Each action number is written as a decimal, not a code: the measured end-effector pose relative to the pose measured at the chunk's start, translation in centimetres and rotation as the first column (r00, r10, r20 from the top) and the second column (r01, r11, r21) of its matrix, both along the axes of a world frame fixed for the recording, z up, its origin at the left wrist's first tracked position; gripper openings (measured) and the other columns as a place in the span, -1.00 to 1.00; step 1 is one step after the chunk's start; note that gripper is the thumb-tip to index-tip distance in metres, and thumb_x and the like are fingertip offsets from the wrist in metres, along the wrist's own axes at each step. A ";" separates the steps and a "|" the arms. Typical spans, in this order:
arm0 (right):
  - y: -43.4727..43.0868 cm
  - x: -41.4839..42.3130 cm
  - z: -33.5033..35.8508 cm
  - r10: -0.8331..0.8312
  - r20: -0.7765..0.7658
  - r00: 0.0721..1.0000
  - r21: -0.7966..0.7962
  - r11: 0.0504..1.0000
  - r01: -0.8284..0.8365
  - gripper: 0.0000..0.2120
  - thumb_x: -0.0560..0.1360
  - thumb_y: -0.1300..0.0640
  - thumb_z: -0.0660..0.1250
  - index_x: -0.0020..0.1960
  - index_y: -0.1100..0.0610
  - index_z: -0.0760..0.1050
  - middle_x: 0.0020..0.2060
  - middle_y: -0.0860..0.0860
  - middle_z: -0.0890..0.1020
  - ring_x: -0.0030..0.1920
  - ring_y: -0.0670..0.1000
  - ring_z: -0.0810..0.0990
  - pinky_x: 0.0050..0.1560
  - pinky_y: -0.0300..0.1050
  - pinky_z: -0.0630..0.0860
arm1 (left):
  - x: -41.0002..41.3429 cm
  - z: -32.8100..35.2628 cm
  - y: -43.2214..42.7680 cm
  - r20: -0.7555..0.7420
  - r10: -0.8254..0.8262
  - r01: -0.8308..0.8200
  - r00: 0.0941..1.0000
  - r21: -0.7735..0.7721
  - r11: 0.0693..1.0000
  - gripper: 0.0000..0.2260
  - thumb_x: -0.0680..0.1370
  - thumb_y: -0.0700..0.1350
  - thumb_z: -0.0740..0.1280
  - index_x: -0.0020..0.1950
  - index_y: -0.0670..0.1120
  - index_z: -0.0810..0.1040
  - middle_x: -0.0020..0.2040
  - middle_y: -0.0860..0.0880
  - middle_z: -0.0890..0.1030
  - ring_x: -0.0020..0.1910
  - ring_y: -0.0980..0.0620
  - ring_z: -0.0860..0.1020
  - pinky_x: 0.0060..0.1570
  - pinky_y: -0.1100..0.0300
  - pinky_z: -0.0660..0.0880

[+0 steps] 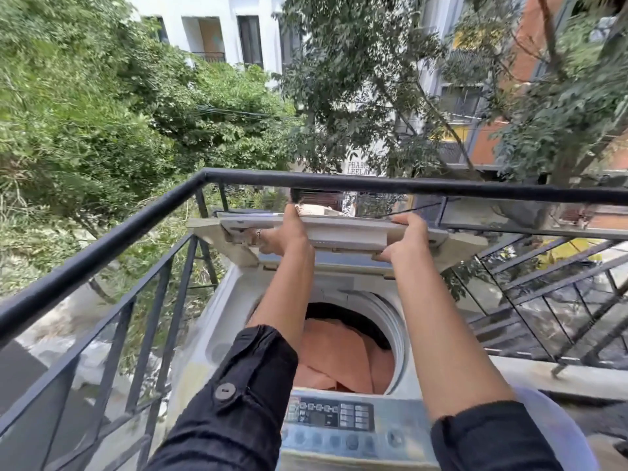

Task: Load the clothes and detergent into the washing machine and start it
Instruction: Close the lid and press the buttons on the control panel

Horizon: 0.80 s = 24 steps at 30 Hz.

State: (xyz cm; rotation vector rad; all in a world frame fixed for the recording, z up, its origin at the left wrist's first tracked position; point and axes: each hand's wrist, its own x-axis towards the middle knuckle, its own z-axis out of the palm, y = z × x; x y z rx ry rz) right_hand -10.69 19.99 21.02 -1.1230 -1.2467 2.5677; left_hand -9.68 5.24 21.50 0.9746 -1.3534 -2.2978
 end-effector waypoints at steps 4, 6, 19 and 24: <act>0.4 2.2 -4.4 0.004 0.065 0.998 -0.012 1.000 -0.003 -0.69 0.06 0.16 0.25 -0.21 0.17 0.32 0.19 0.11 0.45 0.09 0.18 0.52 0.21 0.20 0.45 | 3.7 -3.1 -0.5 0.030 0.015 -0.014 0.999 -0.035 0.999 -0.31 0.52 -0.10 0.28 0.54 -0.20 0.00 0.54 -0.19 0.10 0.47 -0.16 0.24 0.39 0.05 0.24; 0.2 3.8 -5.9 -0.005 0.077 0.997 0.003 1.000 0.005 -0.80 0.19 0.15 0.27 -0.21 0.14 0.33 0.21 0.09 0.45 0.12 0.15 0.52 0.22 0.14 0.46 | 5.1 -4.7 -0.8 0.098 0.054 -0.046 0.994 -0.084 0.995 -0.41 0.51 -0.10 0.27 0.46 -0.26 0.15 0.47 -0.24 0.24 0.39 -0.23 0.35 0.31 0.04 0.34; -1.1 14.2 -12.5 -0.097 0.283 0.954 0.267 0.963 0.019 -0.94 0.51 0.24 0.20 -0.05 0.14 0.34 -0.06 0.06 0.38 -0.18 0.04 0.39 -0.19 -0.12 0.37 | 11.5 -14.4 -2.1 0.504 0.147 0.053 0.851 -0.361 0.931 -0.44 0.51 0.08 0.32 0.33 -0.29 0.35 0.34 -0.26 0.43 0.32 -0.25 0.39 0.31 -0.13 0.34; -0.4 14.5 -16.5 0.134 0.319 0.938 0.305 0.923 -0.236 -0.85 0.49 0.31 0.13 -0.24 0.19 0.32 -0.14 0.16 0.42 -0.11 0.11 0.41 -0.07 -0.01 0.48 | 13.1 -16.9 -3.1 0.552 0.067 0.158 0.831 -0.349 0.924 -0.45 0.53 0.11 0.31 0.29 -0.32 0.39 0.27 -0.30 0.49 0.25 -0.29 0.47 0.22 -0.10 0.43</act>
